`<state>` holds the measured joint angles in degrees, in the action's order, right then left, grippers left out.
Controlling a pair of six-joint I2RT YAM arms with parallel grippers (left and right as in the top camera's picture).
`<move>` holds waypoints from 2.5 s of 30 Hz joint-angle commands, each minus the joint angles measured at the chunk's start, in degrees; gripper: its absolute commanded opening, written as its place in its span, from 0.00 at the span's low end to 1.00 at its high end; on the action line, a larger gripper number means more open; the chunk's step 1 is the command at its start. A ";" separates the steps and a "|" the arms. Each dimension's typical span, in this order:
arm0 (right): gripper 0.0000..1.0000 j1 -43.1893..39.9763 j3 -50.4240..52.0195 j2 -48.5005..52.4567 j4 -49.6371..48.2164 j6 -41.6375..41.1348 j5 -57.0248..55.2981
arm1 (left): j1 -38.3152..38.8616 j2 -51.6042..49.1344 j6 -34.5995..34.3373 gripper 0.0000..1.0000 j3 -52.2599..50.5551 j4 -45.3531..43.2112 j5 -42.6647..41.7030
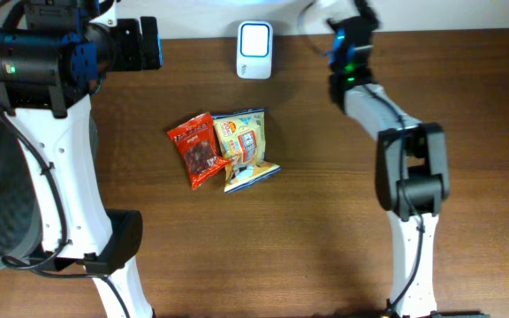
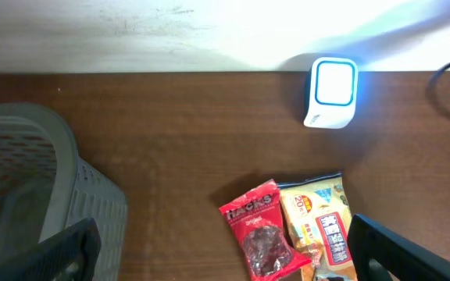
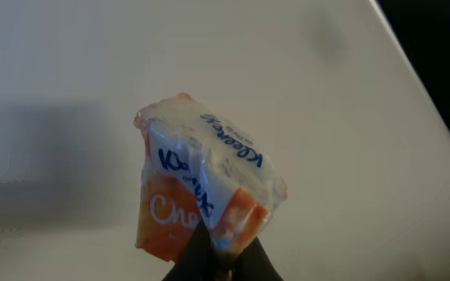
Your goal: Scan the item barcode
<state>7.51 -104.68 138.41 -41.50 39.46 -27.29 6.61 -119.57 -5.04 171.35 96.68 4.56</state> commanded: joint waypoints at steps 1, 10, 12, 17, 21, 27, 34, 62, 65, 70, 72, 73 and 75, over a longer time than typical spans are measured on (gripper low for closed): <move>0.04 -6.43 -1.20 -3.21 3.67 -12.13 -18.82 | -0.13 0.55 -0.09 0.99 0.39 0.02 0.22; 0.06 -30.47 -1.20 -3.98 40.09 -12.04 -35.71 | -0.13 0.55 -0.09 0.99 0.39 0.02 0.22; 0.65 -34.93 -1.20 -5.51 51.89 -20.02 -28.48 | -0.13 0.55 -0.09 0.99 0.39 0.02 0.22; 0.86 -40.06 -1.20 -6.60 63.76 -30.77 -18.18 | -0.13 0.55 -0.09 0.99 0.39 0.02 0.22; 0.99 -37.42 -1.31 -14.56 63.17 -30.80 4.22 | -0.13 0.55 -0.09 0.99 0.39 0.02 0.22; 0.99 -22.64 -1.31 -34.16 86.25 -30.80 67.80 | -0.13 0.55 -0.09 0.99 0.39 0.02 0.22; 0.41 2.62 -1.22 -24.24 100.10 -31.87 62.55 | -0.13 0.55 -0.09 0.99 0.39 0.02 0.22; 0.16 18.36 4.39 -10.40 96.54 -52.22 56.30 | -0.13 0.55 -0.09 0.99 0.39 0.02 0.22; 0.15 18.29 11.02 -10.40 95.91 -59.08 35.82 | -0.13 0.55 -0.09 0.99 0.39 0.02 0.22; 0.09 17.20 9.51 -11.54 109.18 -62.51 19.08 | -0.13 0.55 -0.09 0.99 0.39 0.02 0.22; 0.10 16.22 2.60 -13.29 118.46 -62.49 16.20 | -0.13 0.55 -0.09 0.99 0.39 0.02 0.22; 0.25 15.69 -3.23 -14.51 124.15 -62.45 16.31 | -0.13 0.55 -0.09 0.99 0.39 0.02 0.22; 0.89 15.82 -9.55 -14.75 128.13 -61.75 17.53 | -0.13 0.55 -0.09 0.99 0.39 0.02 0.22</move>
<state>23.20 -108.73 125.54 85.21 -22.48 -8.12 6.61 -119.57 -5.04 171.35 96.75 4.56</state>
